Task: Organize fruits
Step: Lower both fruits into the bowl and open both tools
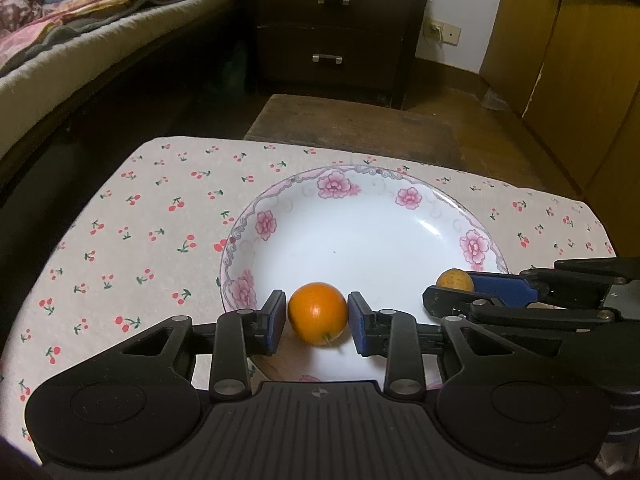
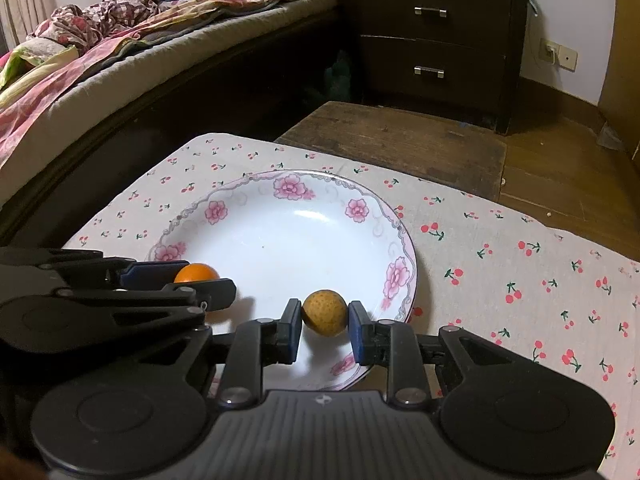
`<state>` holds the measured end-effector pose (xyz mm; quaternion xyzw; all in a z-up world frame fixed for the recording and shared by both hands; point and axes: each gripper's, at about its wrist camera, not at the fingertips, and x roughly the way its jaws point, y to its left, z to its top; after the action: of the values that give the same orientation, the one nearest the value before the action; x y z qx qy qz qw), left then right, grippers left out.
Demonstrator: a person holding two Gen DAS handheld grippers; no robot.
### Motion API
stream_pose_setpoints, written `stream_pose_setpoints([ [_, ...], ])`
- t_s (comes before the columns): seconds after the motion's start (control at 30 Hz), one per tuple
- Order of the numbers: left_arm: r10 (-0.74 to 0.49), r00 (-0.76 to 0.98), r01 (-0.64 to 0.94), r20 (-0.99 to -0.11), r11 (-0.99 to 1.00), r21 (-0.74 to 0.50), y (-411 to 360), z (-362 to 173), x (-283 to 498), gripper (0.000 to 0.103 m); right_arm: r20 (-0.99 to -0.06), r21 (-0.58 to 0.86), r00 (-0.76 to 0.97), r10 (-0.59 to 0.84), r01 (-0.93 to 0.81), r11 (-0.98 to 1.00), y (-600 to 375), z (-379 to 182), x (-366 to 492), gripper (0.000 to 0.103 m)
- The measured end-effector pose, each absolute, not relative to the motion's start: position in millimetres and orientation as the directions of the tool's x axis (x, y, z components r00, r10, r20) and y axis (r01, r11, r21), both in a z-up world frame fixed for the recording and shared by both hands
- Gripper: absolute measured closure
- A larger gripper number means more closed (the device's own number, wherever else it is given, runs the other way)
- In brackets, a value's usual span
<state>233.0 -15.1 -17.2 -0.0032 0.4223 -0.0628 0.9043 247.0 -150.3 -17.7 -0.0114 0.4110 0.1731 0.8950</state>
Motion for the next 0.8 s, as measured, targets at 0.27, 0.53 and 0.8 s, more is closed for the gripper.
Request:
stream_pose_setpoints([
  [0.27, -0.119, 0.641, 0.096, -0.758, 0.993, -0.074, -11, -11, 233, 0.054, -0.725, 0.127, 0.617, 0.307, -0.319, 0.939, -153, -12, 244, 0.070],
  [0.53, -0.125, 0.662, 0.093, -0.739, 0.992, -0.084, -8, -1, 230, 0.051, -0.711, 0.125, 0.635, 0.303, -0.310, 0.942, -155, -3, 243, 0.069],
  [0.8, -0.117, 0.685, 0.099, -0.719, 0.993, -0.067, -11, 12, 220, 0.045, -0.693, 0.113, 0.659, 0.291, -0.300, 0.947, -157, 8, 233, 0.068],
])
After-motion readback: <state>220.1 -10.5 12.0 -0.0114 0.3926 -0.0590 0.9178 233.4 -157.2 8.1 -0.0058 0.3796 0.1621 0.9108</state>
